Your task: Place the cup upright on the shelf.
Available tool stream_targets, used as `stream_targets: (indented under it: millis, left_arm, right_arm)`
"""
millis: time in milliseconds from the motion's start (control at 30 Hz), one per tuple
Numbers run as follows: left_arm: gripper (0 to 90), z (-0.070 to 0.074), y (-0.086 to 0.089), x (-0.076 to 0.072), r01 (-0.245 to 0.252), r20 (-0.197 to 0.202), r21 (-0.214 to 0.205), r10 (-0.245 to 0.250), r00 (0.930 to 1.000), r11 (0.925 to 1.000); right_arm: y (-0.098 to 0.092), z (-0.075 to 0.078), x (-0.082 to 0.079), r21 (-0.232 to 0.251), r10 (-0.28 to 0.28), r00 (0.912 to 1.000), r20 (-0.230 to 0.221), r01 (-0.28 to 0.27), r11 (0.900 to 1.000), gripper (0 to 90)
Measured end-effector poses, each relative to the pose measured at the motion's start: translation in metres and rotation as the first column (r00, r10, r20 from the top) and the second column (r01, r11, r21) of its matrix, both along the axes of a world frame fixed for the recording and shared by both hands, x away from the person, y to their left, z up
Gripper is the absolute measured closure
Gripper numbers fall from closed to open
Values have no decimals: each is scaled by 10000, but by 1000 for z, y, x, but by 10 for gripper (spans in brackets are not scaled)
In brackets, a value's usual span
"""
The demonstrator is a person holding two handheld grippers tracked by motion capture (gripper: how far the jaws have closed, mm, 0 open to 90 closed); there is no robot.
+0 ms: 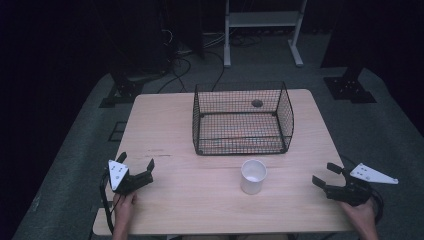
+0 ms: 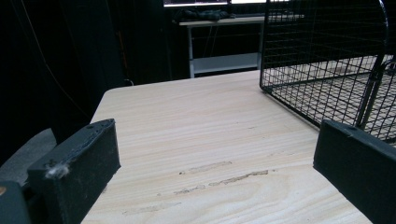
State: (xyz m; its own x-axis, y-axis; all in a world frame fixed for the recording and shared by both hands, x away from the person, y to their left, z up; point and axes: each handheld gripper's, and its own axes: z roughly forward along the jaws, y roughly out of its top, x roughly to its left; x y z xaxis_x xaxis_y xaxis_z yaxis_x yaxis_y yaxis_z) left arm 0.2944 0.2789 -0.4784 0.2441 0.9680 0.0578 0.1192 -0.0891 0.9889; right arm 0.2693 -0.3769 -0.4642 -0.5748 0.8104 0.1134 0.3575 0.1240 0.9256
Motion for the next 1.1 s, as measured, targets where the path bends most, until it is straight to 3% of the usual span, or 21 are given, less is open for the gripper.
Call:
stream_targets:
  millis: [367, 600, 1100]
  left_arm:
    - [0, 0, 0, 0, 46, 35, 18, -46, 10000, 10000]
    - [0, 0, 0, -1, 74, 73, 5, -74, 9999, 10000]
    - [0, 0, 1, -1, 71, 56, -25, -71, 10000, 10000]
  right_arm:
    - [4, 10, 2, -145, 5, 10000, 70, -4, 9999, 137]
    - [19, 23, 7, -381, 464, 9988, 158, -458, 9982, 135]
    - [36, 34, 11, -579, 973, 9950, 237, -958, 9937, 131]
